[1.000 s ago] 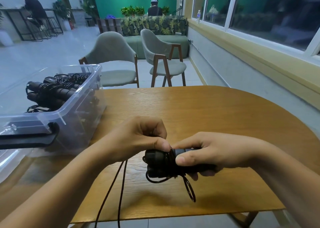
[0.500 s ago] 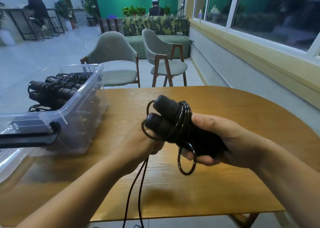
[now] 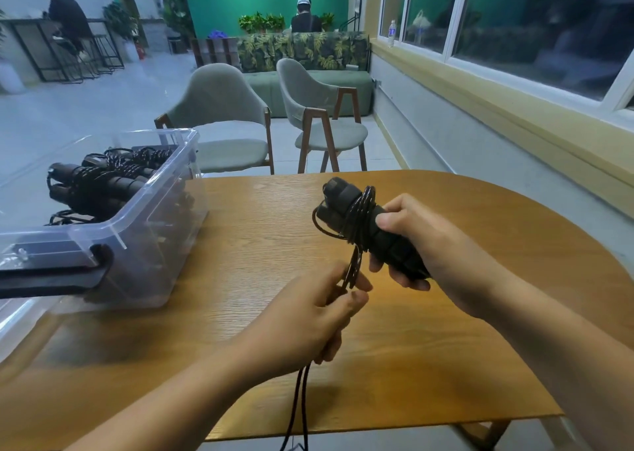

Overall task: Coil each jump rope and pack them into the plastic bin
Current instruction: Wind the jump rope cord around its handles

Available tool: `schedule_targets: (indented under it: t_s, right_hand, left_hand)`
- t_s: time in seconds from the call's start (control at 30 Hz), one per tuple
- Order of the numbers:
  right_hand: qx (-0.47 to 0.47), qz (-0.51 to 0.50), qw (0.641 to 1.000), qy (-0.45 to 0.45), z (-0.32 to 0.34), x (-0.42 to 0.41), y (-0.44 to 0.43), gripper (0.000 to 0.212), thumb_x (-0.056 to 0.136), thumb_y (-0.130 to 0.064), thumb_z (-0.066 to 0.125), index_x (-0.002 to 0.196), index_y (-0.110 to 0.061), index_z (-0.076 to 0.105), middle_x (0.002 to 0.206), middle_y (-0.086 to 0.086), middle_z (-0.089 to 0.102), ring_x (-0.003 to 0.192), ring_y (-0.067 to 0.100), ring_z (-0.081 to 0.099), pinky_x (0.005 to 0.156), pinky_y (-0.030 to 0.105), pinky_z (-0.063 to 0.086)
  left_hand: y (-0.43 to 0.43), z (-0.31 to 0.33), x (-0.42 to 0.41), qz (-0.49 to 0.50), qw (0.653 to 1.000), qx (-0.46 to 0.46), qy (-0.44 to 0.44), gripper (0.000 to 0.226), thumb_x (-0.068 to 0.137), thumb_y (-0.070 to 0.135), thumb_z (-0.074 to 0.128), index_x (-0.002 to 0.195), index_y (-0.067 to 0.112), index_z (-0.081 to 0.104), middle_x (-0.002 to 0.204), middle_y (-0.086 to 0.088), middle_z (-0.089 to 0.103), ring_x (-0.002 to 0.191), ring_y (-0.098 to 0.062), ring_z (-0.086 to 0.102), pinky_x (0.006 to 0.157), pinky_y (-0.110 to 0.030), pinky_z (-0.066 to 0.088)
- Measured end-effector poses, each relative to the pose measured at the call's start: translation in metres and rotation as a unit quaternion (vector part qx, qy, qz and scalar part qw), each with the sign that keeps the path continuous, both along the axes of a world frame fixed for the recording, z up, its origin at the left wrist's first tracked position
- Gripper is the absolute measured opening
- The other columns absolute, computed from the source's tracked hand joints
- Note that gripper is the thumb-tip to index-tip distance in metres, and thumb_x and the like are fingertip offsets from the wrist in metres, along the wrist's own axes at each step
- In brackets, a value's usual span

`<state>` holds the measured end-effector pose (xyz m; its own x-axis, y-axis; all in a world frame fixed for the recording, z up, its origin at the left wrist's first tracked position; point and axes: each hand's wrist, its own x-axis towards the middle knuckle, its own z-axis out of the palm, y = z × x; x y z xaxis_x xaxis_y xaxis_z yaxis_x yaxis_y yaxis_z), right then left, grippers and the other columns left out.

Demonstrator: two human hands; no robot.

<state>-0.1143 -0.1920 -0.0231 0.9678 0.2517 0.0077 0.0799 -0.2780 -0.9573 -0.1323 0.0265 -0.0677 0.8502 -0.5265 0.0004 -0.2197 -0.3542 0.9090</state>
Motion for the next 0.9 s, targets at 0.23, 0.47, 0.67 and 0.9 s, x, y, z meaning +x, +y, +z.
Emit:
schedule_targets:
  t_s: [0.23, 0.47, 0.67, 0.9]
  right_hand:
    - [-0.135, -0.005, 0.991, -0.024, 0.001, 0.003, -0.001, 0.027, 0.101, -0.056, 0.059, 0.119, -0.037, 0.055, 0.091, -0.002, 0.08, 0.066, 0.013, 0.066, 0.058, 0.023, 0.05]
    - [-0.28, -0.009, 0.959, -0.046, -0.009, 0.006, -0.004, 0.027, 0.093, -0.07, 0.059, 0.113, -0.052, 0.056, 0.093, -0.004, 0.074, 0.08, 0.019, 0.069, 0.078, 0.047, 0.061]
    - [-0.339, 0.045, 0.94, -0.004, -0.007, 0.002, -0.001, 0.024, 0.093, -0.07, 0.062, 0.107, -0.051, 0.06, 0.096, -0.006, 0.074, 0.082, 0.013, 0.068, 0.078, 0.039, 0.059]
    - [-0.262, 0.192, 0.942, 0.08, -0.004, -0.003, 0.002, 0.029, 0.096, -0.064, 0.067, 0.113, -0.041, 0.068, 0.101, -0.001, 0.08, 0.074, 0.011, 0.063, 0.078, 0.038, 0.052]
  left_hand:
    - [0.004, 0.0, 0.003, 0.011, 0.997, 0.063, -0.052, 0.013, 0.105, 0.037, 0.06, 0.1, 0.026, 0.063, 0.061, 0.013, 0.062, 0.047, -0.007, 0.058, 0.05, -0.021, 0.046]
    - [0.01, 0.003, 0.011, 0.039, 0.976, 0.156, -0.147, 0.017, 0.101, 0.045, 0.063, 0.09, 0.033, 0.069, 0.068, 0.007, 0.062, 0.058, -0.003, 0.054, 0.054, -0.019, 0.039]
    - [0.022, 0.009, 0.019, 0.066, 0.972, 0.122, -0.188, 0.013, 0.093, 0.046, 0.074, 0.087, 0.034, 0.073, 0.071, 0.012, 0.066, 0.063, -0.004, 0.059, 0.055, -0.019, 0.041]
    - [0.034, 0.023, 0.023, 0.043, 0.982, 0.04, -0.177, 0.024, 0.077, 0.048, 0.084, 0.082, 0.03, 0.069, 0.072, 0.001, 0.069, 0.065, -0.018, 0.069, 0.059, -0.048, 0.059]
